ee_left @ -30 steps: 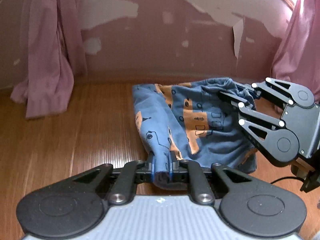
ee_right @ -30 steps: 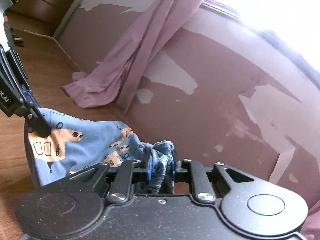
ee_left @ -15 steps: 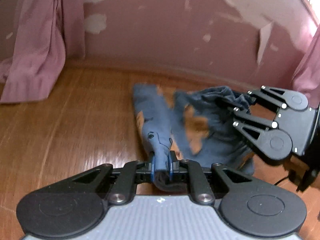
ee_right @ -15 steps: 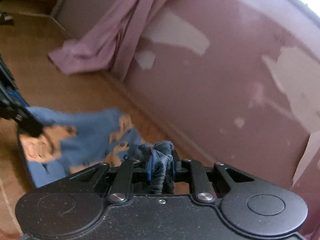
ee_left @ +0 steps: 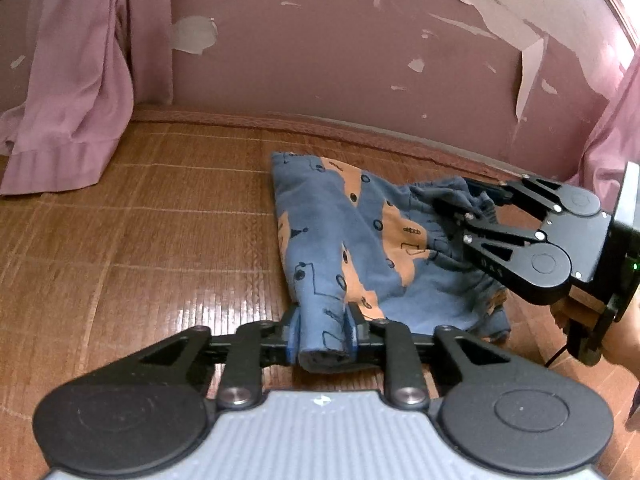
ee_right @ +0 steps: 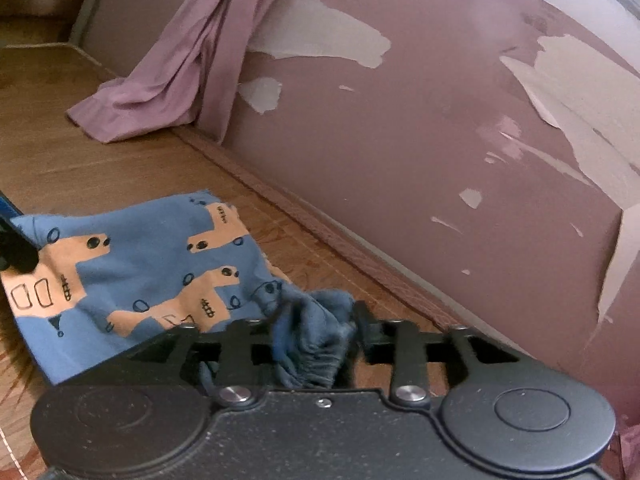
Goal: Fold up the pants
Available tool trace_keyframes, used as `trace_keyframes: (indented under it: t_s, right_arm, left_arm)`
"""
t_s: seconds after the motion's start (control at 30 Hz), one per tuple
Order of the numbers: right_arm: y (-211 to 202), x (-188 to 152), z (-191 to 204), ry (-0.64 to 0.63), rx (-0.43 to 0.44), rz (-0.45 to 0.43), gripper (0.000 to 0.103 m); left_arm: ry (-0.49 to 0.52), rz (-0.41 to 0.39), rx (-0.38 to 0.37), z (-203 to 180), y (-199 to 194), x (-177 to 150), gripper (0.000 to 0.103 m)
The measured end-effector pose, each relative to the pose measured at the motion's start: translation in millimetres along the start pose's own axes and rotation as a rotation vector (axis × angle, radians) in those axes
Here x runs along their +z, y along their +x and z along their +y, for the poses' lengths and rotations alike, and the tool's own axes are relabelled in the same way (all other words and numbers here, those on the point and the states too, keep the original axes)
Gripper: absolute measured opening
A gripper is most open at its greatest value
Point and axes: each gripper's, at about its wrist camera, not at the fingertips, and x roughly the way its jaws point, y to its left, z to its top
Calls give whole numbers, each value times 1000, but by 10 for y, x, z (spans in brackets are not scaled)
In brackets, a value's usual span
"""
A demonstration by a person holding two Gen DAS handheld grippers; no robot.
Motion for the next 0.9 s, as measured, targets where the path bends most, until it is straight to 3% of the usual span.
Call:
trace_keyframes:
  t_s: [0.07, 0.13, 0.27, 0.43, 0.53, 0.73, 0.9]
  right_arm:
    - [-68, 6, -34, 21, -12, -9, 65]
    - [-162, 22, -50, 26, -23, -18, 71]
    - [-409, 64, -70, 57, -43, -40, 86]
    - [-807, 101, -50, 147, -71, -63, 100]
    - [-1106, 89, 6, 213, -73, -64, 102]
    - [-1668, -30, 206, 392, -48, -32, 102]
    - [-2073, -192, 405, 488, -39, -45, 102]
  left_arm:
    - [-2, -8, 8, 2, -45, 4, 39]
    - [15, -20, 25, -24, -102, 2, 54]
    - [45, -54, 55, -98, -252, 4, 70]
    - [53, -121, 106, -240, -519, -22, 98]
    - [78, -178, 150, -359, -713, -109, 103]
    - [156, -246, 213, -538, -1028, -384, 103]
    - [176, -274, 187, -600, -1211, -600, 103]
